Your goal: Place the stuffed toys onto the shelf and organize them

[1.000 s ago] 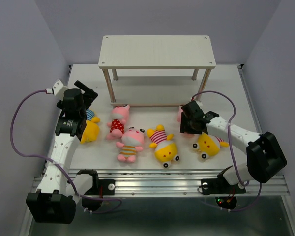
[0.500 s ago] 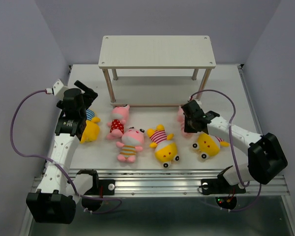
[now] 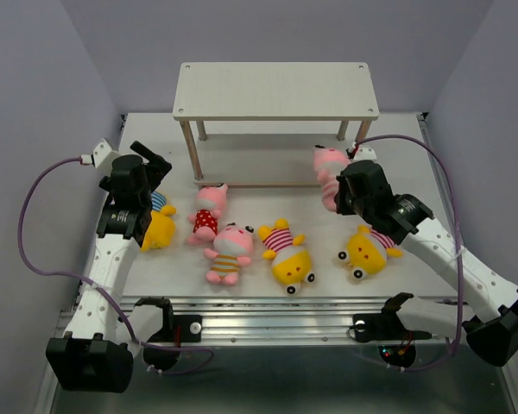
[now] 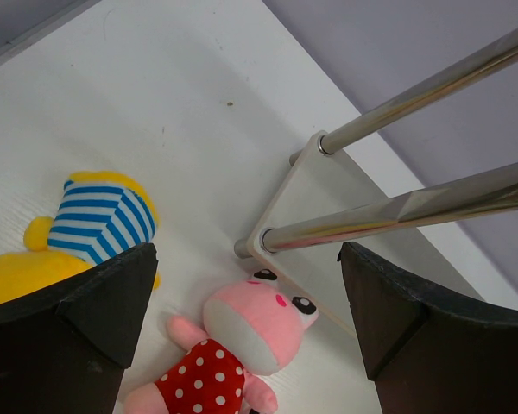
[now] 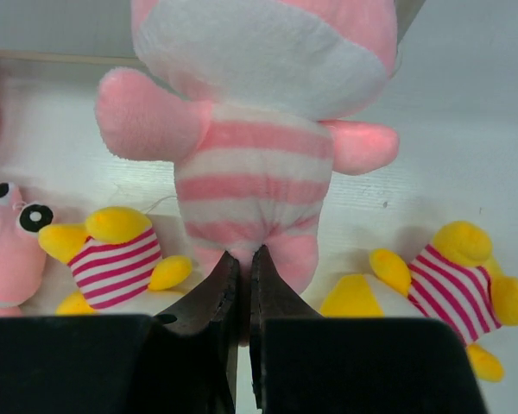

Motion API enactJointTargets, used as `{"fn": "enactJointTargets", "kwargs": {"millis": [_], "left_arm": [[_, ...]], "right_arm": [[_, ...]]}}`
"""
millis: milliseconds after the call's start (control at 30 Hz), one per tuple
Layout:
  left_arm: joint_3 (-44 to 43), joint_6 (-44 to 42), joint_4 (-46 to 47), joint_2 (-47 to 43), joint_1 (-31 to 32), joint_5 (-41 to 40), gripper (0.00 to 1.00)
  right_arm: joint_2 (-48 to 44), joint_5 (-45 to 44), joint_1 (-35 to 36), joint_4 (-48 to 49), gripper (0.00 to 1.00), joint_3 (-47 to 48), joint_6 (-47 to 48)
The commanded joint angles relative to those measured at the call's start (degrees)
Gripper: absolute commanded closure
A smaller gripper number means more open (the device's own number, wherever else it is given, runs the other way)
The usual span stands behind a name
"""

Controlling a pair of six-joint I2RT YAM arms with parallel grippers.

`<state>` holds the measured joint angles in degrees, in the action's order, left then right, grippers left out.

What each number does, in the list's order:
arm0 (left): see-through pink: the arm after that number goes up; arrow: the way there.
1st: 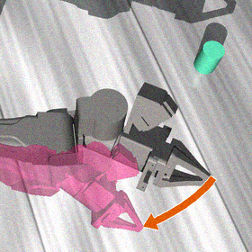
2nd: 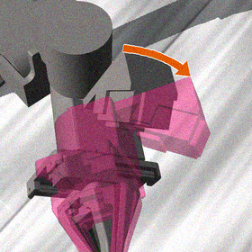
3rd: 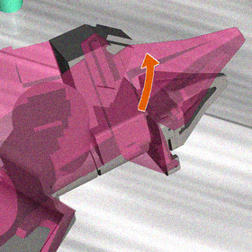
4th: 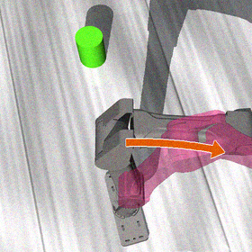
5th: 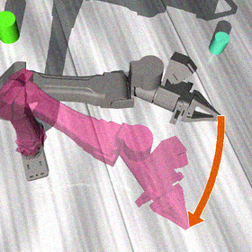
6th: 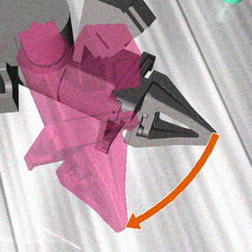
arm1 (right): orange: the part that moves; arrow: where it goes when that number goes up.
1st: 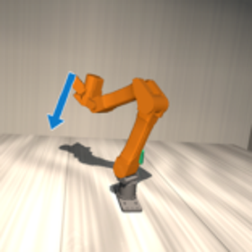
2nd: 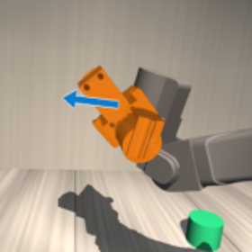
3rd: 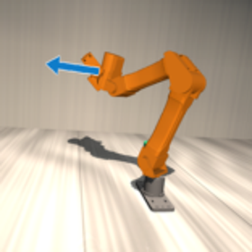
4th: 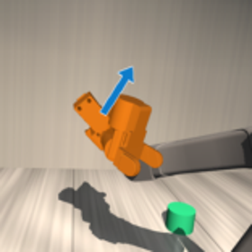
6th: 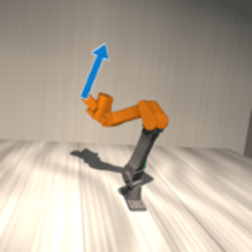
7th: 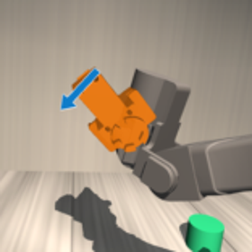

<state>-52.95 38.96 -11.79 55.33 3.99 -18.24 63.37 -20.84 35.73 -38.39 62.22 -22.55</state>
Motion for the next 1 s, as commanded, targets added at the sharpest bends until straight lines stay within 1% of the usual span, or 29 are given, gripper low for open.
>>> {"fn": "enactJointTargets", "kwargs": {"millis": [0,33,100,200,233,367,600,767,967], "left_arm": [[0.7,-0.9,2.7,-0.8,-0.4,-0.7,0.01],[0.7,-0.9,2.7,-0.7,-0.5,-0.7,0.01],[0.7,-0.9,2.7,-0.7,-0.5,-0.7,0.01],[0.6,-1.0,2.5,-0.6,-0.5,-1.1,0.01],[0.6,-1.0,2.5,-0.7,-0.5,-1.1,0.01],[0.6,-1.0,2.4,-0.8,-0.5,-1.2,0.01],[0.6,-0.9,1.5,-1.5,-0.5,-2.0,0.01],[0.6,-0.6,1.0,-1.9,-0.5,-1.6,0.01],[0.7,-0.3,0.7,-2.6,-0.5,-2.5,0.01]], "right_arm": [[1.5,-2.8,0.3,4.1,0.99,1.1,6.7],[1.9,-3.0,0.3,7.2,0.99,0.9,7.8],[3.9,-3.5,0.3,10.2,0.99,0.5,10.0],[6.1,-6.5,0.3,16.8,0.99,0.0,14.4],[6.2,-6.7,0.3,21.4,0.99,-0.6,15.5],[8.3,-10.2,0.3,30.9,0.99,-2.7,17.6],[16.0,-10.5,0.3,37.3,0.99,-1.8,17.4],[23.8,-13.7,0.3,37.7,0.99,1.7,17.2],[29.0,-14.2,-1.4,38.4,0.99,3.6,15.8]]}}
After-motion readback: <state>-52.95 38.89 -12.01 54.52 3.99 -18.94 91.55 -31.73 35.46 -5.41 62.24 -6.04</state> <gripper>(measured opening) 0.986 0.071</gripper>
